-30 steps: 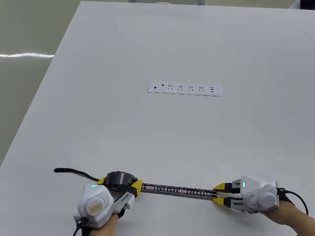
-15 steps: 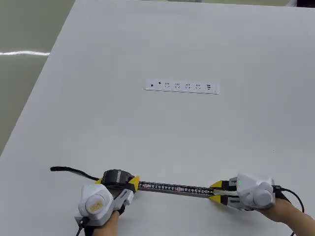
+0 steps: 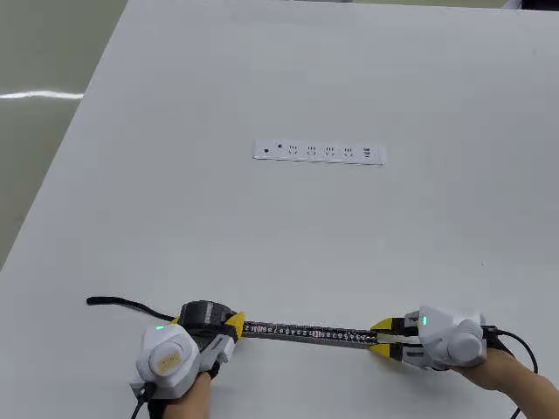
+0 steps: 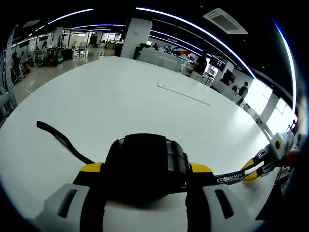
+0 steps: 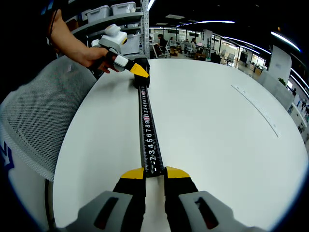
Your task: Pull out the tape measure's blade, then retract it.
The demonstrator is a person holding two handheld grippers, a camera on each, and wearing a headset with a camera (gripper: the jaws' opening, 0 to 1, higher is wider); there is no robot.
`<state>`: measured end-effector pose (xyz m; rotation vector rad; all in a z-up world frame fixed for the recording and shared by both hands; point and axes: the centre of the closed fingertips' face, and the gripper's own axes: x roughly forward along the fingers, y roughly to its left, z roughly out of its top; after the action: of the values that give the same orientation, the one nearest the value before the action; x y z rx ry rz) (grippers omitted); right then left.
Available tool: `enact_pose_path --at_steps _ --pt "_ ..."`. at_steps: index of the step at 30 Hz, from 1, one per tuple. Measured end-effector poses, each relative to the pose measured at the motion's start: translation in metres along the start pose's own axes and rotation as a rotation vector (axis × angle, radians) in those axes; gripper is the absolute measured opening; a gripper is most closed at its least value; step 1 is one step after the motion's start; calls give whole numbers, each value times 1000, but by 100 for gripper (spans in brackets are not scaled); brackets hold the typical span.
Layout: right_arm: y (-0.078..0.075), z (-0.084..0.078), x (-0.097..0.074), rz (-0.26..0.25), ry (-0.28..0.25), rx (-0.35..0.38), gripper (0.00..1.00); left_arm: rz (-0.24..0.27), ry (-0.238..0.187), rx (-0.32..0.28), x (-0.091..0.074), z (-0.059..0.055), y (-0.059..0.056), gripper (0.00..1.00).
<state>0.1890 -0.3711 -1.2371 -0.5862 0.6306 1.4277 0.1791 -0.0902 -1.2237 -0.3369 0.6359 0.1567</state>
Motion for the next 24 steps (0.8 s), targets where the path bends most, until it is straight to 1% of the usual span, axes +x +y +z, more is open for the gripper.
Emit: enact_pose_path --at_steps 24 --pt "0 1 -1 5 3 3 12 -22 15 -9 -1 1 -1 63"
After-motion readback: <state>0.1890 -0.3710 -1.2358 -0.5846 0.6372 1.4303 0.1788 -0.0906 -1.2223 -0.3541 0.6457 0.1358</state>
